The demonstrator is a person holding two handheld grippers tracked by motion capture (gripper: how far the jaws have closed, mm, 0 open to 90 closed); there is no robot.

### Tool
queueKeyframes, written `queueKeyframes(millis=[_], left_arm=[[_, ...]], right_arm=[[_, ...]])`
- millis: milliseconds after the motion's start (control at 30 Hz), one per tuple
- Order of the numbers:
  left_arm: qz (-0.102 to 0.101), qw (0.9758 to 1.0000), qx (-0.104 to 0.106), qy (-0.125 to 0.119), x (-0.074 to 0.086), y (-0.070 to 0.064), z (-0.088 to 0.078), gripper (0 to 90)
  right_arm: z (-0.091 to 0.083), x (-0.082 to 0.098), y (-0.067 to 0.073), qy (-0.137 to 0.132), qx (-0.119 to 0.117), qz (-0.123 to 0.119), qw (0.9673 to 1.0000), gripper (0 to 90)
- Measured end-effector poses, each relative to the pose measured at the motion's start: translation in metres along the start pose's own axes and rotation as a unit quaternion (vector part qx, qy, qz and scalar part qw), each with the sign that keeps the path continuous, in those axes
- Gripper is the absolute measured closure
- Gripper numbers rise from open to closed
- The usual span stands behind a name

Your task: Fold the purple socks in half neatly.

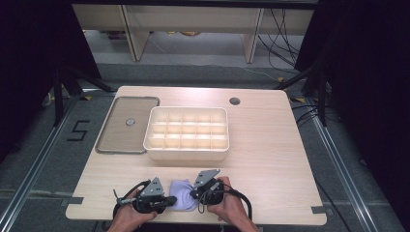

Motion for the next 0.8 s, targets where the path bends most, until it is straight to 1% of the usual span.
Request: queueKeyframes(millis=[33, 67, 100, 133, 167, 200, 233, 267, 333, 367, 400, 433, 467, 500, 533, 567, 600, 667, 700, 733, 767, 800], left_arm=[[0.003, 1.0000, -0.001, 0.000, 0.000, 0.000, -0.001, 86.9], [0.002, 1.0000, -0.001, -0.003, -0.001, 0.000, -0.002, 86.2], [0.007, 0.9999, -0.004, -0.009, -0.003, 0.001, -0.005, 85.7], [-0.001, 0.9998, -0.008, -0.018, -0.006, 0.002, -0.008, 85.7], [0.001, 0.9995, -0.013, -0.029, -0.011, 0.005, -0.013, 85.8], [0.000, 0.9991, -0.023, -0.037, -0.016, 0.009, -0.016, 86.5], [0.004, 0.9986, -0.035, -0.039, -0.021, 0.014, -0.019, 87.2], [0.001, 0.9982, -0.038, -0.047, -0.026, 0.016, -0.018, 87.6], [0.020, 0.9983, -0.048, -0.027, -0.028, 0.026, -0.013, 87.7], [0.015, 0.9985, -0.050, -0.018, -0.026, 0.029, -0.008, 87.7], [0.006, 0.9987, -0.048, -0.013, -0.025, 0.032, -0.002, 87.7], [0.003, 0.9988, -0.050, -0.005, -0.022, 0.035, 0.003, 87.7], [0.009, 0.9986, -0.051, 0.000, -0.019, 0.038, 0.006, 87.9], [-0.005, 0.9990, -0.044, -0.008, -0.019, 0.037, 0.008, 88.0], [-0.004, 0.9990, -0.045, -0.007, -0.019, 0.038, 0.006, 88.0], [0.004, 0.9987, -0.051, -0.001, -0.019, 0.039, 0.004, 87.7], [0.004, 0.9985, -0.055, -0.003, -0.020, 0.039, 0.001, 87.5], [0.001, 0.9986, -0.051, -0.012, -0.023, 0.035, -0.001, 87.0], [0.007, 0.9985, -0.052, -0.014, -0.023, 0.033, -0.003, 86.6], [0.007, 0.9985, -0.052, -0.014, -0.023, 0.031, -0.004, 86.1], [0.002, 0.9985, -0.050, -0.020, -0.024, 0.030, -0.003, 85.9], [0.010, 0.9986, -0.050, -0.015, -0.023, 0.029, -0.003, 85.8]], right_arm=[[0.001, 0.001, 0.000, -0.005, -0.008, 0.006, 0.9999, 90.0], [0.000, 0.000, -0.001, -0.005, -0.006, 0.000, 1.0000, 90.0], [0.001, 0.000, 0.000, -0.006, -0.001, 0.006, 1.0000, 90.0], [0.001, 0.000, 0.000, -0.002, -0.001, 0.001, 1.0000, 90.0], [0.002, -0.001, 0.000, -0.007, -0.001, -0.006, 1.0000, 90.0], [0.002, -0.001, 0.000, -0.007, -0.002, -0.005, 1.0000, 90.0], [0.002, -0.001, 0.000, -0.005, -0.006, -0.004, 1.0000, 90.0], [0.002, -0.001, 0.000, -0.008, -0.005, -0.001, 1.0000, 90.0], [0.002, -0.001, 0.000, -0.005, -0.004, -0.002, 1.0000, 90.0], [0.001, 0.000, 0.000, -0.004, -0.005, -0.002, 1.0000, 90.0], [0.001, 0.000, 0.000, -0.006, -0.004, 0.008, 0.9999, 90.0], [0.001, 0.000, 0.000, -0.008, -0.006, 0.009, 0.9999, 90.0], [0.002, 0.000, 0.000, -0.005, -0.010, 0.014, 0.9998, 90.0], [0.001, 0.001, -0.001, -0.005, -0.008, 0.009, 0.9999, 90.0], [0.001, 0.001, -0.001, -0.004, -0.008, 0.009, 0.9999, 90.0], [0.001, 0.001, 0.001, -0.004, -0.011, 0.014, 0.9998, 90.0], [0.002, 0.000, 0.000, -0.005, -0.008, 0.015, 0.9999, 90.0], [0.001, 0.001, 0.001, 0.000, -0.012, 0.014, 0.9998, 89.9], [0.001, 0.001, 0.001, 0.000, -0.012, 0.014, 0.9998, 89.5], [0.000, 0.000, 0.001, -0.005, -0.012, 0.011, 0.9998, 89.1], [0.000, 0.000, 0.001, -0.006, -0.007, 0.004, 0.9999, 89.1], [-0.001, -0.001, 0.001, -0.010, -0.009, 0.011, 0.9999, 89.0]])
Point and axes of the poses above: each handheld gripper's, and its own axes: z roughly forward along the jaws, x roughly out of its underside, y roughly to its left, the point moved 9 cm from there along z, roughly forward along the jaws, and after that the axes turned 14 degrees about y, right-handed, at the moved point
